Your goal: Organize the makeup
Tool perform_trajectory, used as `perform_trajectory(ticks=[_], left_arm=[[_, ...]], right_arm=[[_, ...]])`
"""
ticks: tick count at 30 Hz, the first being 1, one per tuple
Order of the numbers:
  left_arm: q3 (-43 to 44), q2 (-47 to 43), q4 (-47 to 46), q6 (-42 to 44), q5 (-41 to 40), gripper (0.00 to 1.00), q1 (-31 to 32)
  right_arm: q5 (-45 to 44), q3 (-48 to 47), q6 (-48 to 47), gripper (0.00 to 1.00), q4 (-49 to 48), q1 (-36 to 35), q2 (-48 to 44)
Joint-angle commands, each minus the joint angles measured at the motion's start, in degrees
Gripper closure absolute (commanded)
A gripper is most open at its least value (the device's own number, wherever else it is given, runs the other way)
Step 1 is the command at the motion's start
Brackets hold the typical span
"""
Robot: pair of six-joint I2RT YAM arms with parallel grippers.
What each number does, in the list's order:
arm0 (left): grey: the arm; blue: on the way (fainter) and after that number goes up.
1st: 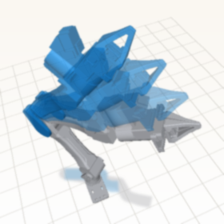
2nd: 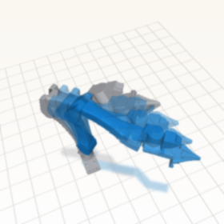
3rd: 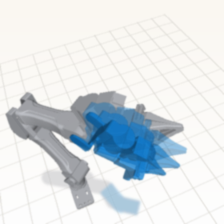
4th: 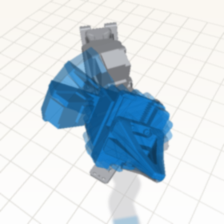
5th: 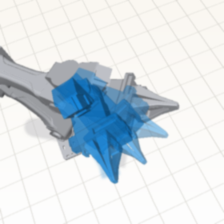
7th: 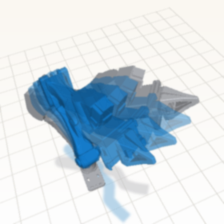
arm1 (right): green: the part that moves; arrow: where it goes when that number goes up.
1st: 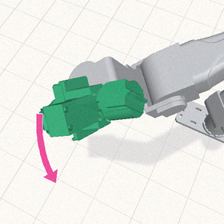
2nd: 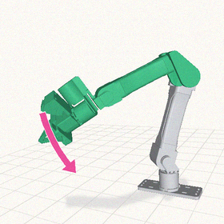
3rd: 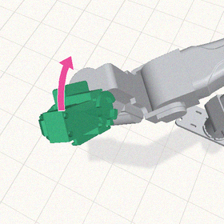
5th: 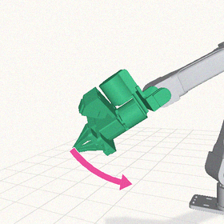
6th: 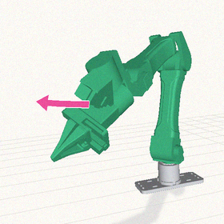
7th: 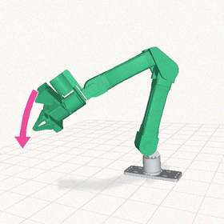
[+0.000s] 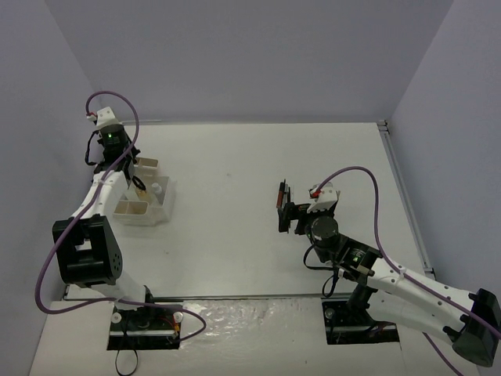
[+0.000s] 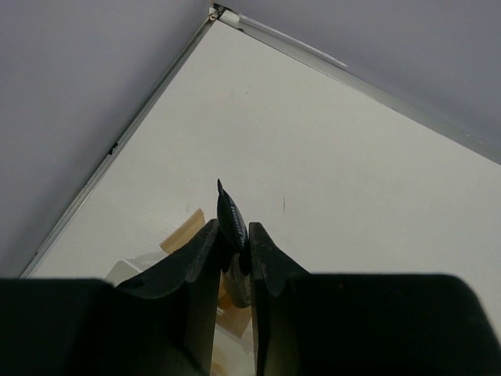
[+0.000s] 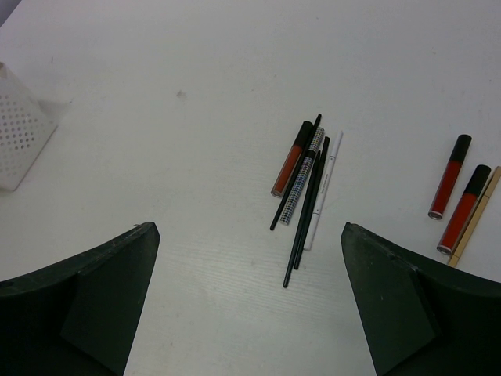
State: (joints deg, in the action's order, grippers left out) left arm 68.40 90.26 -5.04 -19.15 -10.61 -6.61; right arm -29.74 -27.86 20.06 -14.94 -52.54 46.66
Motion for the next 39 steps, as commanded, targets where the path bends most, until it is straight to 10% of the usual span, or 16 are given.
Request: perform_trajectory(ticks=[1,18,28,39], left_arm=[[0.82,-2.65,-4.63,0.82,-1.17,0.73,-0.16],[1.85,-15.06,9.75,-6.37,2.44,0.42,3.73],[3.34,-26.16,31.54,-5.3,18.45,0.09,12.23],[-12.73,-32.43,33.59,-3.95,30.62,0.06,14.41]], right_arm=[[-0.88,-0.26,1.35,0.0,-2.94,0.24,-0.66],[-7.6,-5.19,10.11,0.03,8.99,2.08,1.57],[2.01,-9.75,14.74,0.11,13.96,12.66,11.59],[11.14,-13.35,13.01,0.25,14.35,34.27,23.92]])
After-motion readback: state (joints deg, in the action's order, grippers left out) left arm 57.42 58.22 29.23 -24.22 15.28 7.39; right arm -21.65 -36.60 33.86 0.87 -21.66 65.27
